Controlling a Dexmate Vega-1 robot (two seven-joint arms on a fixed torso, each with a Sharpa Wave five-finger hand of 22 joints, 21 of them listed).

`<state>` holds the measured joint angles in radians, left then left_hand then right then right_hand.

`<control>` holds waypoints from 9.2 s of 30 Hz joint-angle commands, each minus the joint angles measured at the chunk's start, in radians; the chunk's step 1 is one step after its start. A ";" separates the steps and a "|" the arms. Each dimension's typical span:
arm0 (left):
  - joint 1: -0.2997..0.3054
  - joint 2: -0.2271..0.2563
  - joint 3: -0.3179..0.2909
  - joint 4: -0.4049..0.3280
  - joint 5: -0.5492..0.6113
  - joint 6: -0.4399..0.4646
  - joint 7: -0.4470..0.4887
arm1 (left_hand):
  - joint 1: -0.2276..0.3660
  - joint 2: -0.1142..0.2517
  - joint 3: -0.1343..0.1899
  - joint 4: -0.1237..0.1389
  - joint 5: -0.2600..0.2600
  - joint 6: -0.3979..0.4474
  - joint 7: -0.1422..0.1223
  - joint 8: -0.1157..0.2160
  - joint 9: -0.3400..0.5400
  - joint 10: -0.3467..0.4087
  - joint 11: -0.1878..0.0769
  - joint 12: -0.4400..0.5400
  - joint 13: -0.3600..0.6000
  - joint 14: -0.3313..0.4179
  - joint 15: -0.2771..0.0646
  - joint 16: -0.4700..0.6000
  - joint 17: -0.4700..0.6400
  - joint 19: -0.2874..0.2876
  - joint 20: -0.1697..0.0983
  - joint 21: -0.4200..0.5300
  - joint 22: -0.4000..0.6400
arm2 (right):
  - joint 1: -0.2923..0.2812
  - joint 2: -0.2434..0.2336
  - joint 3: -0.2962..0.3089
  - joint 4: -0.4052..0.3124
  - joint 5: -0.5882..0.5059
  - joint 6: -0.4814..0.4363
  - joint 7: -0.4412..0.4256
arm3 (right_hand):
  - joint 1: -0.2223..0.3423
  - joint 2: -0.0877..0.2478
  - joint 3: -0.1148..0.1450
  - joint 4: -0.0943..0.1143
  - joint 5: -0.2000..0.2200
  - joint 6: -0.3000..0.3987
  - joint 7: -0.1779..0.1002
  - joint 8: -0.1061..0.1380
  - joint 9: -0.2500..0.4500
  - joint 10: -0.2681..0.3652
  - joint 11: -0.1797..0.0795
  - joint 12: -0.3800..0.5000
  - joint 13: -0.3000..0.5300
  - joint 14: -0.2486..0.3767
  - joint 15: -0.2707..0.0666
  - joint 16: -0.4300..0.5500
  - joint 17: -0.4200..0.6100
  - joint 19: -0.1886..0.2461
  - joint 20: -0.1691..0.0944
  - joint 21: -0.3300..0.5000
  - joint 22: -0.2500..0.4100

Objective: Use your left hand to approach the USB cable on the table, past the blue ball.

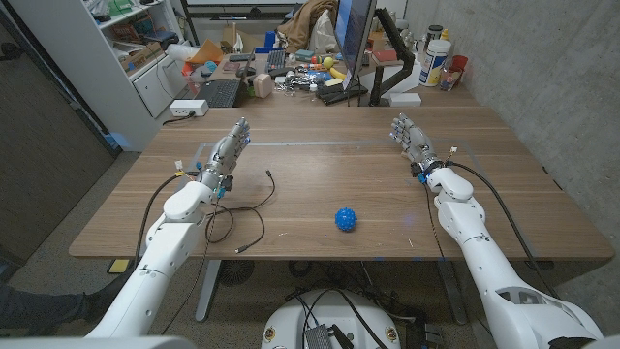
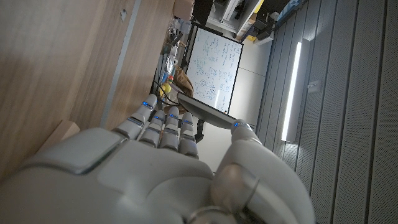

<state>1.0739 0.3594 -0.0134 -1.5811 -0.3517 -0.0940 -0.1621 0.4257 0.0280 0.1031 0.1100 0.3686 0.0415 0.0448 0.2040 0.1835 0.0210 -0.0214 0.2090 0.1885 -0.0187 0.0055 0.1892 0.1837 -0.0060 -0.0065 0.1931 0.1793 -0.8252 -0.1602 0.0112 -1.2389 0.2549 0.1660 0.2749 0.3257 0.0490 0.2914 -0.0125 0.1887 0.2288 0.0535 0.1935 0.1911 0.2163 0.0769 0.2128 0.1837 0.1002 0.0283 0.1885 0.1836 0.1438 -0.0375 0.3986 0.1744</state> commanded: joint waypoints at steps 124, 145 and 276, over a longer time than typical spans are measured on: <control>0.354 0.128 -0.188 -0.502 0.294 0.133 0.056 | 0.037 0.023 -0.015 -0.015 -0.018 0.061 -0.005 0.007 0.004 0.024 -0.009 0.002 0.004 0.019 -0.006 0.005 0.002 -0.001 0.033 0.011 0.002 | 0.033 -0.036 -0.006 0.031 -0.007 0.024 0.061 | -0.013 0.011 -0.001 -0.018 0.005 0.005 -0.008 0.002 -0.001 0.015 0.000 0.005 0.004 0.016 -0.002 0.002 0.002 0.022 -0.005 -0.046 0.005; 0.429 0.101 -0.255 -0.589 0.360 0.177 0.054 | 0.044 0.026 -0.016 -0.018 -0.019 0.075 -0.008 0.009 0.005 0.035 -0.012 0.004 0.005 0.026 -0.009 0.006 0.002 0.005 0.041 0.013 0.003 | 0.066 -0.033 -0.016 0.072 -0.013 0.043 0.073 | -0.015 0.012 -0.002 -0.020 0.005 0.003 -0.010 0.001 -0.001 0.017 0.003 0.005 0.004 0.016 -0.002 0.002 0.002 0.025 -0.005 -0.052 0.005; 0.535 0.198 -0.126 -0.738 1.213 0.351 0.043 | 0.121 0.064 0.000 -0.051 -0.014 0.189 -0.064 0.026 0.006 0.123 -0.065 0.016 0.006 0.101 -0.053 0.013 0.001 0.025 0.053 0.016 0.003 | 0.084 -0.025 0.005 0.110 -0.016 0.081 0.033 | -0.025 0.016 -0.008 -0.032 0.006 0.005 -0.011 0.002 -0.001 0.022 -0.002 0.004 0.004 0.021 -0.004 0.000 0.001 0.040 -0.005 -0.092 0.006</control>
<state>1.6059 0.5540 -0.1522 -2.3113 0.8158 0.2377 -0.0951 0.5376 0.0924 0.1047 0.0648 0.3534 0.2188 -0.0176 0.2254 0.1887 0.1371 -0.0842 0.2187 0.1934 0.0724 -0.0366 0.1970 0.1811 0.0084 0.0431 0.2003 0.1789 -0.7432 -0.1843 0.0140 -1.1368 0.2376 0.2460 0.3059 0.3111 0.0636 0.2802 -0.0400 0.1887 0.2303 0.0447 0.1935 0.1912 0.2322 0.0713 0.2128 0.1836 0.1163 0.0230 0.1885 0.1813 0.1761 -0.0411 0.3095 0.1795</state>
